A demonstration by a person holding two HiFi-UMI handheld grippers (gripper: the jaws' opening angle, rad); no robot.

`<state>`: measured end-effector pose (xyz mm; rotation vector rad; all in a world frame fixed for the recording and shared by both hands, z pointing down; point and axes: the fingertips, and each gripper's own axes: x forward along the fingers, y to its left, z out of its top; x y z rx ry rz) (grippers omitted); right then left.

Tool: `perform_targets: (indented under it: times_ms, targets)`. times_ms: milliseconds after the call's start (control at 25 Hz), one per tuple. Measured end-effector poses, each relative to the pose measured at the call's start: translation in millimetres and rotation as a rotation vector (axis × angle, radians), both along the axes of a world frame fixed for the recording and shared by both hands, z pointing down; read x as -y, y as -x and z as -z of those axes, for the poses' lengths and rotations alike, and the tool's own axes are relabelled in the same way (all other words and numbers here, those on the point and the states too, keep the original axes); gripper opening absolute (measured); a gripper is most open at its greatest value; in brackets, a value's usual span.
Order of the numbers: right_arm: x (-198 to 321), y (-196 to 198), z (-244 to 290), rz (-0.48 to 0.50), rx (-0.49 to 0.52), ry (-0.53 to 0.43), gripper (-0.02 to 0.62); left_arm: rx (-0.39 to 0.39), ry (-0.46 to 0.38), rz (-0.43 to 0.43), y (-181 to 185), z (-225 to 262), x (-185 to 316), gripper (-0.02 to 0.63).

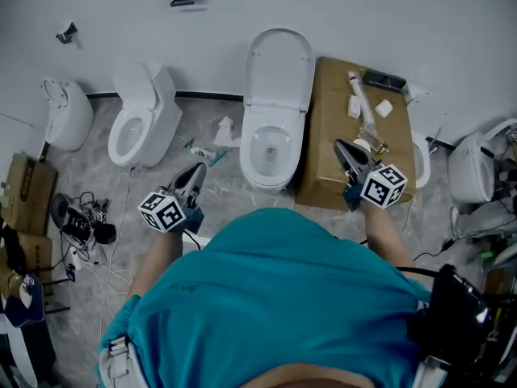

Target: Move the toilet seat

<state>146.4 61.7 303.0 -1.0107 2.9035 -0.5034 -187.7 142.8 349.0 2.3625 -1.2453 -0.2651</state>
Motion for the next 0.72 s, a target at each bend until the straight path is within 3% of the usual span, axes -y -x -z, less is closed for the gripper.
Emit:
perform_targets:
  times_ms: [160, 320, 720]
  targets:
    - [33, -49, -6, 0.026, 0.001, 0.005, -0.008, 0.038, 0.025, -0.024, -70, 0, 32, -0.003]
    - [55, -76, -21, 0.037, 0.028, 0.019, -0.008, 0.100, 0.077, -0.070, -114, -10, 47, -0.003]
    - [70, -79, -54, 0.009, 0.017, 0.061, -0.008, 0.169, 0.145, -0.169, -137, -53, 80, -0.003]
